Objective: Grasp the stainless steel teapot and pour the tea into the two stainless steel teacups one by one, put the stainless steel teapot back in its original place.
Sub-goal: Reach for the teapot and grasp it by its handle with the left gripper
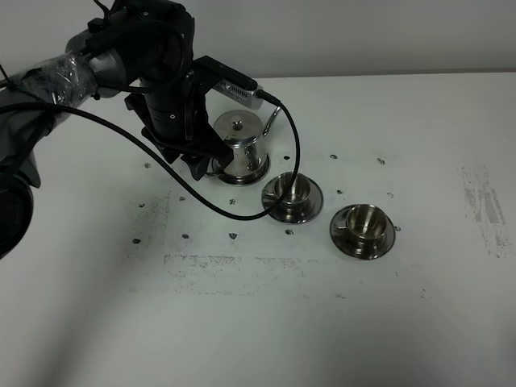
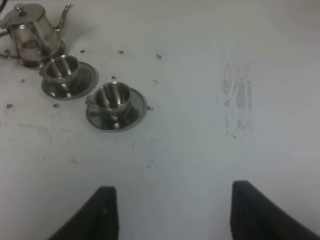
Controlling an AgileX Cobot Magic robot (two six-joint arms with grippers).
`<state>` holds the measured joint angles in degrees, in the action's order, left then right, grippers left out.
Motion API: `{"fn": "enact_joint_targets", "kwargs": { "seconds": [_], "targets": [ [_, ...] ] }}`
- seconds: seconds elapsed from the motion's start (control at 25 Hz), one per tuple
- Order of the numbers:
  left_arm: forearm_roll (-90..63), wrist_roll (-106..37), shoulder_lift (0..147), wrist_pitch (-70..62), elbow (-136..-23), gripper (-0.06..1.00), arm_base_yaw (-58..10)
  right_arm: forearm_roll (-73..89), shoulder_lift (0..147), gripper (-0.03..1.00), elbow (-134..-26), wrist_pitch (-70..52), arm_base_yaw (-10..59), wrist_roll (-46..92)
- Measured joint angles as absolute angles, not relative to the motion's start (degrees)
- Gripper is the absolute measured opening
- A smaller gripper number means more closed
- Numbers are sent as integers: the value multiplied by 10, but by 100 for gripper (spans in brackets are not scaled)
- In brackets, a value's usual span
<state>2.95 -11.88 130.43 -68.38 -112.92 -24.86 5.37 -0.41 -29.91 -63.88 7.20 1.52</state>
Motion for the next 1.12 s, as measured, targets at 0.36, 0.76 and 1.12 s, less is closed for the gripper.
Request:
{"fn": "enact_joint_targets", "kwargs": {
  "seconds": [0.36, 0.76, 1.12],
  "targets": [
    [29, -134, 1318, -677, -1133, 47, -249, 54, -4, 48, -299, -639, 72, 15],
    [28, -135, 1349, -650, -1160, 47, -249, 53, -4, 48, -299, -639, 72, 15],
    [9, -150, 1357, -625, -1162, 47, -249, 53, -4, 48, -299, -639, 72, 15]
  ]
}}
